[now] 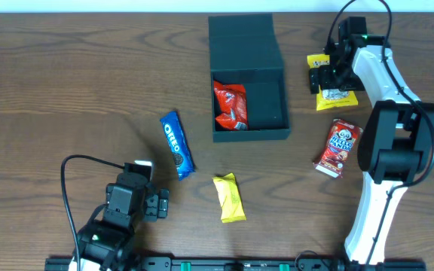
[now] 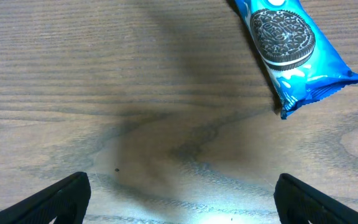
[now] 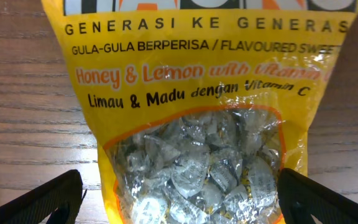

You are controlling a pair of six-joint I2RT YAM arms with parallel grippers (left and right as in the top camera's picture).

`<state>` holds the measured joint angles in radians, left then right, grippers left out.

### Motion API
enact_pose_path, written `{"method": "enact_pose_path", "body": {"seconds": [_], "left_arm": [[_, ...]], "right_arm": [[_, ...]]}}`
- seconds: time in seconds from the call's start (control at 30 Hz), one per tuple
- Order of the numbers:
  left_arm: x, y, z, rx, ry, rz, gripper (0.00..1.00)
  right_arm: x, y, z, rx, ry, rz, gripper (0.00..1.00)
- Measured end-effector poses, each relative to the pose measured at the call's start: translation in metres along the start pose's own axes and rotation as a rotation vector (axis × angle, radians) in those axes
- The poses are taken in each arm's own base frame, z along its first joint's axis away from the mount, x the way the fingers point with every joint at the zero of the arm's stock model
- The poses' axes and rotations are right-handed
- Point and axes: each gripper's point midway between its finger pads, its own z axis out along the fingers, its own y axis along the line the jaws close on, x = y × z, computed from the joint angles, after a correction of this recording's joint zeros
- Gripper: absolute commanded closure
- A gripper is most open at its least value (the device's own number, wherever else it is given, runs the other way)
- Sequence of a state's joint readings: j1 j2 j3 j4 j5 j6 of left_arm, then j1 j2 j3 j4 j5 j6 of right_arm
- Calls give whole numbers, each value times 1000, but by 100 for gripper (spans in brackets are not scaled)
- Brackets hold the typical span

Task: Pack container
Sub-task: 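Reach the right gripper to the yellow Hacks bag and grasp it, then close the right gripper on the yellow bag and lift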

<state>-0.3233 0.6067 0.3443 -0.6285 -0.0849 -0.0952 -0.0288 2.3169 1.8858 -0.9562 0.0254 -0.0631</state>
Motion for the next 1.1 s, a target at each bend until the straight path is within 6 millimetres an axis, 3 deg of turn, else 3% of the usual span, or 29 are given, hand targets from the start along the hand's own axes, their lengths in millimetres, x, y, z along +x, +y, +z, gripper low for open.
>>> {"method": "enact_pose_path", "body": {"seconds": [0.17,0.57,0.8,0.97,1.1], "left_arm": [[0,0,0,0,0,0,5],[0,0,0,0,0,0,5],[0,0,0,0,0,0,5],[0,0,0,0,0,0,5],[0,0,0,0,0,0,5]], "right_arm": [[0,0,0,0,0,-5,24],[0,1,0,-4,2,-10,41],[1,1,0,-5,3,-12,58],[0,1,-1,-4,0,-12,60],[0,1,-1,-5,0,-15,75]]}}
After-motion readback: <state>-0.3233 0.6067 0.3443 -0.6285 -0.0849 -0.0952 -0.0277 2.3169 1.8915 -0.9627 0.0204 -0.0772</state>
